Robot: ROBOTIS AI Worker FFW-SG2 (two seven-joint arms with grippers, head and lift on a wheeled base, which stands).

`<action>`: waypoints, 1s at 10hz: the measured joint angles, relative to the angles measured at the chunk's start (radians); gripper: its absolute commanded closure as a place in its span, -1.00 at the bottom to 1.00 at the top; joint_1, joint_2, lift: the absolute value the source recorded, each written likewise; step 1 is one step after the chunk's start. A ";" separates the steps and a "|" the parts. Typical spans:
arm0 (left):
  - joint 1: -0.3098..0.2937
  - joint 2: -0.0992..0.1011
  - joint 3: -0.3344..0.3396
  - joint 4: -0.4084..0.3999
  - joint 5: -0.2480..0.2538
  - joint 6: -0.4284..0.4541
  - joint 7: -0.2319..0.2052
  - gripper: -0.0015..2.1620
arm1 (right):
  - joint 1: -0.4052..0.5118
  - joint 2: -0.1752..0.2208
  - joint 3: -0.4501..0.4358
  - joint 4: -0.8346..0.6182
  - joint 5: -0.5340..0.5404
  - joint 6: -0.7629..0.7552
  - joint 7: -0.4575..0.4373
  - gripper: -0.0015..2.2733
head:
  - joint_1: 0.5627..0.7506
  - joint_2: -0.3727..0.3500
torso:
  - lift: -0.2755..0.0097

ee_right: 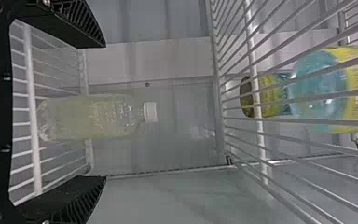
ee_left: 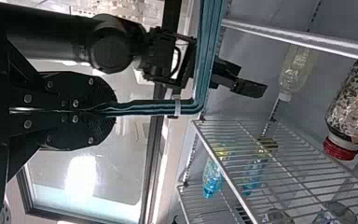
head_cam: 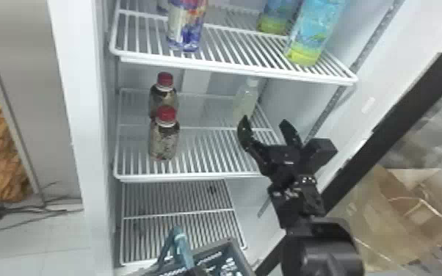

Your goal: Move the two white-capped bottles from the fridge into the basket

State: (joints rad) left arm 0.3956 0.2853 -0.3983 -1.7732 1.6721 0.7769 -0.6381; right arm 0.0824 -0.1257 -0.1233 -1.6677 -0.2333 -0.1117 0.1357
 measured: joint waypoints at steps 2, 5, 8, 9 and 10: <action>-0.005 0.000 -0.003 0.000 0.001 0.000 0.000 0.04 | -0.074 -0.005 0.013 0.099 -0.003 -0.022 0.011 -0.98 | 0.41 -0.94 | -0.89; -0.016 0.004 -0.014 0.000 0.003 0.001 0.000 0.04 | -0.159 -0.011 0.047 0.205 -0.003 -0.040 0.014 -0.98 | 0.41 -0.94 | -0.89; -0.016 0.005 -0.017 0.000 0.005 0.000 0.000 0.04 | -0.209 -0.014 0.059 0.280 -0.003 -0.041 0.013 -0.97 | 0.41 -0.94 | -0.89; -0.016 0.005 -0.018 0.000 0.004 0.003 0.000 0.04 | -0.232 -0.014 0.062 0.312 0.001 -0.041 0.005 -0.97 | 0.41 -0.94 | -0.89; -0.017 0.005 -0.018 0.000 0.003 0.005 0.000 0.04 | -0.256 -0.014 0.069 0.343 0.004 -0.041 -0.005 -0.97 | 0.41 -0.94 | -0.89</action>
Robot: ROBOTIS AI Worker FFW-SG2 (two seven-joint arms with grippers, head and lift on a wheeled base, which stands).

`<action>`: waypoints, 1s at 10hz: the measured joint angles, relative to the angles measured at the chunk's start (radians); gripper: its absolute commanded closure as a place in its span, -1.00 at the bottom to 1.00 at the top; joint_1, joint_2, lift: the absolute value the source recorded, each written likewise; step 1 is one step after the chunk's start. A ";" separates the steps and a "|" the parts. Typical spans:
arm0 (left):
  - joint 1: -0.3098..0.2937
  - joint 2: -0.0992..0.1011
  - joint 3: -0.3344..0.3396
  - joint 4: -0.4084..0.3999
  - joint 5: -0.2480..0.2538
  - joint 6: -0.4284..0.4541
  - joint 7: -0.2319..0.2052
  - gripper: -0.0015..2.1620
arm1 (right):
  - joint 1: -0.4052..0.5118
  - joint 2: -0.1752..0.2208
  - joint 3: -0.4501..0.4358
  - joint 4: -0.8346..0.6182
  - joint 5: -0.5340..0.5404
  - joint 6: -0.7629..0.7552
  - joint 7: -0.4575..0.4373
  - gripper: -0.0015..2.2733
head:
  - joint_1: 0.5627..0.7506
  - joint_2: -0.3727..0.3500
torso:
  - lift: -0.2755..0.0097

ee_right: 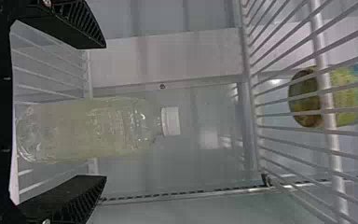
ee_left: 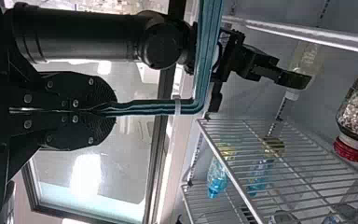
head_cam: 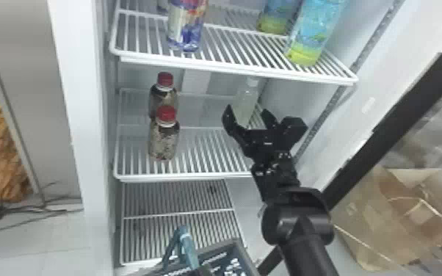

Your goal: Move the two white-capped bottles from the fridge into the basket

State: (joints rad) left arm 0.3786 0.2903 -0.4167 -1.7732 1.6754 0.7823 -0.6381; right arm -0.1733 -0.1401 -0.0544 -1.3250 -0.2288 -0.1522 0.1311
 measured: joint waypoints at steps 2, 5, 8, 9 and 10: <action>-0.001 0.000 -0.001 0.000 0.000 -0.001 0.000 0.04 | -0.046 -0.001 0.018 0.055 0.003 0.000 -0.020 -0.97 | 0.41 -0.94 | -0.89; -0.001 0.001 -0.003 0.000 0.000 -0.004 0.000 0.04 | -0.104 -0.005 0.038 0.125 0.004 0.000 -0.039 -0.97 | 0.41 -0.94 | -0.89; -0.004 0.001 -0.005 0.000 0.000 0.001 0.001 0.04 | -0.149 -0.010 0.066 0.187 0.003 0.007 -0.060 -0.94 | 0.41 -0.94 | -0.89; -0.005 0.001 -0.006 0.000 0.000 0.003 0.001 0.04 | -0.158 -0.011 0.072 0.202 0.003 0.011 -0.069 -0.94 | 0.41 -0.94 | -0.89; -0.006 0.001 -0.006 0.001 0.000 0.003 0.001 0.04 | -0.165 -0.012 0.077 0.212 0.003 0.012 -0.080 -0.94 | 0.41 -0.94 | -0.89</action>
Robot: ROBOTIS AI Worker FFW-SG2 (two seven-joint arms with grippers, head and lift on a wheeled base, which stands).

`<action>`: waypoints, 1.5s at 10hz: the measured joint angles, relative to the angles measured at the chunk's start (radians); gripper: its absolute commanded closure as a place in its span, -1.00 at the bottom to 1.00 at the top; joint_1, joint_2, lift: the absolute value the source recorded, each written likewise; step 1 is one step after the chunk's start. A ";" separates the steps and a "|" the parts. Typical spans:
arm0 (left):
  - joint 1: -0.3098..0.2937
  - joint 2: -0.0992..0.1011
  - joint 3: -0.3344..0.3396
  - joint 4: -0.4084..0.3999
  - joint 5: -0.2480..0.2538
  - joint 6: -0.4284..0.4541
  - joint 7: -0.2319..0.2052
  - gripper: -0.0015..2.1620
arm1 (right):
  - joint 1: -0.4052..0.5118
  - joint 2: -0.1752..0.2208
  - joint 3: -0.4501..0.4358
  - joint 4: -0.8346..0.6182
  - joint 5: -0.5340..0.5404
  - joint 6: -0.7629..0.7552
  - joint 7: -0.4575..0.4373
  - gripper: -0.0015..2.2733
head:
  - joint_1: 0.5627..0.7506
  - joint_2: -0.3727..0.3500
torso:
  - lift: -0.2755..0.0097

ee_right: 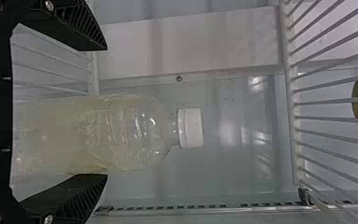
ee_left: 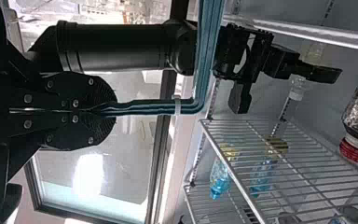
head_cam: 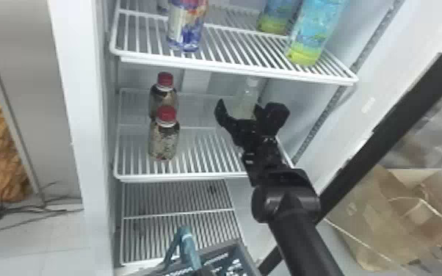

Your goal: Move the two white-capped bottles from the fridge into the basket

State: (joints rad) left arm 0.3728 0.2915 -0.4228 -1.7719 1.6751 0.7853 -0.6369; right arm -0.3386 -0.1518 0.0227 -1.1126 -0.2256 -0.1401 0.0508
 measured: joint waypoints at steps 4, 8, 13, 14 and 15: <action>-0.002 0.000 -0.002 0.002 0.000 0.000 0.000 0.04 | -0.029 0.000 0.013 0.036 0.013 0.000 -0.029 -0.47 | 0.41 -0.94 | -0.89; -0.002 0.000 -0.002 0.004 0.000 0.000 0.000 0.04 | -0.024 0.000 0.007 0.040 0.023 -0.009 -0.042 -0.23 | 0.41 -0.94 | -0.89; 0.003 0.000 0.005 0.003 0.002 -0.007 -0.001 0.04 | 0.158 -0.001 -0.065 -0.240 0.039 -0.022 -0.018 -0.23 | 0.41 -0.94 | -0.89; 0.003 0.001 0.006 0.003 0.002 -0.006 -0.001 0.04 | 0.195 -0.004 -0.079 -0.294 0.038 -0.013 -0.008 -0.24 | 0.41 -0.94 | -0.89; 0.003 0.001 0.007 0.003 0.002 -0.005 -0.001 0.04 | 0.237 -0.008 -0.088 -0.355 0.035 0.010 -0.003 -0.26 | 0.41 -0.94 | -0.89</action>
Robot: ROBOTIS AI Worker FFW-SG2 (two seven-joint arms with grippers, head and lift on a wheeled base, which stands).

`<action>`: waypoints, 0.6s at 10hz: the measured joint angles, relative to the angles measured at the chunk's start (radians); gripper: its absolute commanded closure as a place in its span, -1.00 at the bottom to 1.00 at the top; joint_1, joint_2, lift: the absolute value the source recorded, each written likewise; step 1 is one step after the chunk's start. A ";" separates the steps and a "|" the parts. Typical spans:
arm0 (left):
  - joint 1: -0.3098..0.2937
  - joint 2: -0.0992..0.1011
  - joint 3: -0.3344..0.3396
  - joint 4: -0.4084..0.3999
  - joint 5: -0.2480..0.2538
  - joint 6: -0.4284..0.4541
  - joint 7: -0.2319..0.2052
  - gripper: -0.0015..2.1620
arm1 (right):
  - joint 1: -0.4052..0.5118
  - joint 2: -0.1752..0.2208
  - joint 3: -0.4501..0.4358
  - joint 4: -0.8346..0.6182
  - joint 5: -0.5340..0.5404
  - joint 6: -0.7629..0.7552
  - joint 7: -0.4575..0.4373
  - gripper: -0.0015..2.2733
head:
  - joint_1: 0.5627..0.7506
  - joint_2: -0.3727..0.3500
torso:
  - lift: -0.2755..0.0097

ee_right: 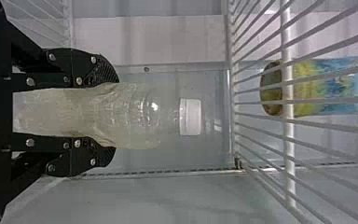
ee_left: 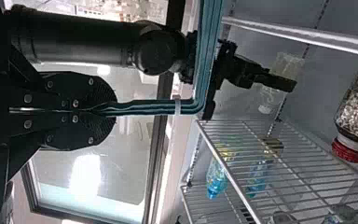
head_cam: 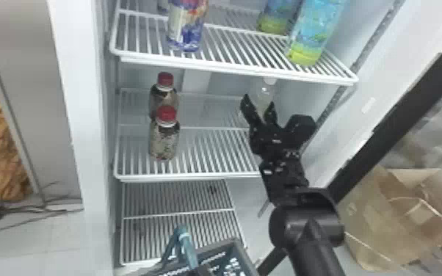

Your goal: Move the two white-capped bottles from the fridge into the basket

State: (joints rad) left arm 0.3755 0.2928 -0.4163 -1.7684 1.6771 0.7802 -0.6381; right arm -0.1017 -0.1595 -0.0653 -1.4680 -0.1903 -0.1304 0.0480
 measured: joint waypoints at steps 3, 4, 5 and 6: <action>0.000 0.001 0.001 0.000 0.002 0.000 0.000 0.04 | 0.137 -0.006 -0.020 -0.190 -0.017 0.068 0.012 -0.26 | 0.41 -0.94 | -0.89; 0.000 0.002 0.000 0.000 0.002 0.000 0.000 0.04 | 0.173 -0.006 -0.020 -0.232 -0.038 0.080 0.020 -0.26 | 0.41 -0.94 | -0.89; 0.000 0.002 0.000 0.000 0.002 0.000 0.000 0.04 | 0.211 -0.003 -0.019 -0.280 -0.061 0.089 0.026 -0.26 | 0.41 -0.94 | -0.89; -0.001 0.002 -0.001 0.000 0.002 0.000 0.000 0.04 | 0.255 -0.001 -0.018 -0.342 -0.080 0.102 0.032 -0.26 | 0.41 -0.94 | -0.89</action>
State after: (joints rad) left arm 0.3740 0.2945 -0.4168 -1.7685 1.6792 0.7804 -0.6381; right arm 0.1538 -0.1602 -0.0837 -1.8103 -0.2699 -0.0287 0.0803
